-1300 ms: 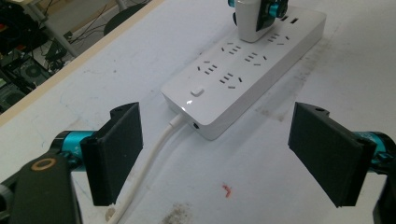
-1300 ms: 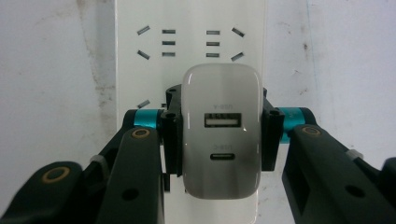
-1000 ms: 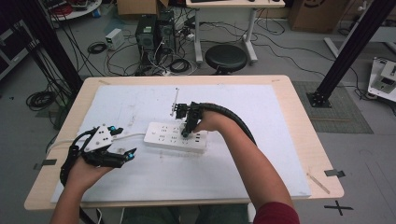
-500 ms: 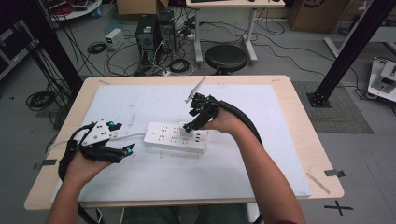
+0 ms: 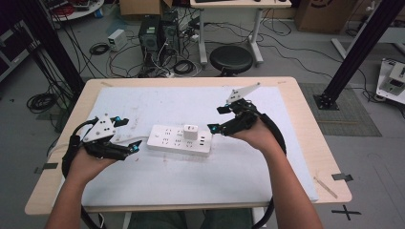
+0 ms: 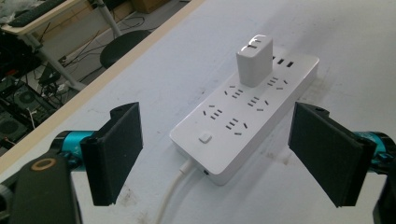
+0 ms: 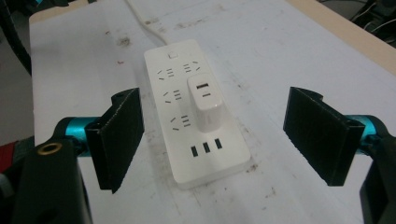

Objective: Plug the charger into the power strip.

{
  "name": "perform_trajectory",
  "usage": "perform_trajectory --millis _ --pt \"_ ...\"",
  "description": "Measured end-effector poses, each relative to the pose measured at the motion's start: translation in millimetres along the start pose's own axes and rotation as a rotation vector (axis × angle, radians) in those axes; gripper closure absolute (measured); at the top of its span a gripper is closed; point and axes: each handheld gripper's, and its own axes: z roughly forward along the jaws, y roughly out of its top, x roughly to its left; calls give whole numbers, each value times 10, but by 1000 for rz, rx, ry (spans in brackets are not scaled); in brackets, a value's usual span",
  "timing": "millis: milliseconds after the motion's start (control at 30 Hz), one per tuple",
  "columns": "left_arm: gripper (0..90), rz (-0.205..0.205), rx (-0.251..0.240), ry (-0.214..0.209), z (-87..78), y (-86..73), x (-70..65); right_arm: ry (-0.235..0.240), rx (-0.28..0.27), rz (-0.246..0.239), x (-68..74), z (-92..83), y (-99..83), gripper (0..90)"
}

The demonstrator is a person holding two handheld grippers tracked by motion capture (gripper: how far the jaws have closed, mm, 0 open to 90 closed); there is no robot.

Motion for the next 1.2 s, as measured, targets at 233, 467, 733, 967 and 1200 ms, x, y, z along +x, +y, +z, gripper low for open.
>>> perform_trajectory --millis 233,467,733,967,1200 --pt "178 -13 -22 -14 35 -20 37 -33 -54 41 17 -200 -353 208" --pt "178 -28 -38 -16 28 -48 46 -57 -85 69 40 -288 -547 207" --pt "178 -43 -38 -13 -10 -81 70 -58 -87 74 49 -311 -581 207" --pt "178 -43 -40 -12 -17 -79 77 -60 -85 69 40 -314 -552 208" --pt "178 -47 -33 -10 -14 -94 90 -67 -91 70 33 -329 -550 208"
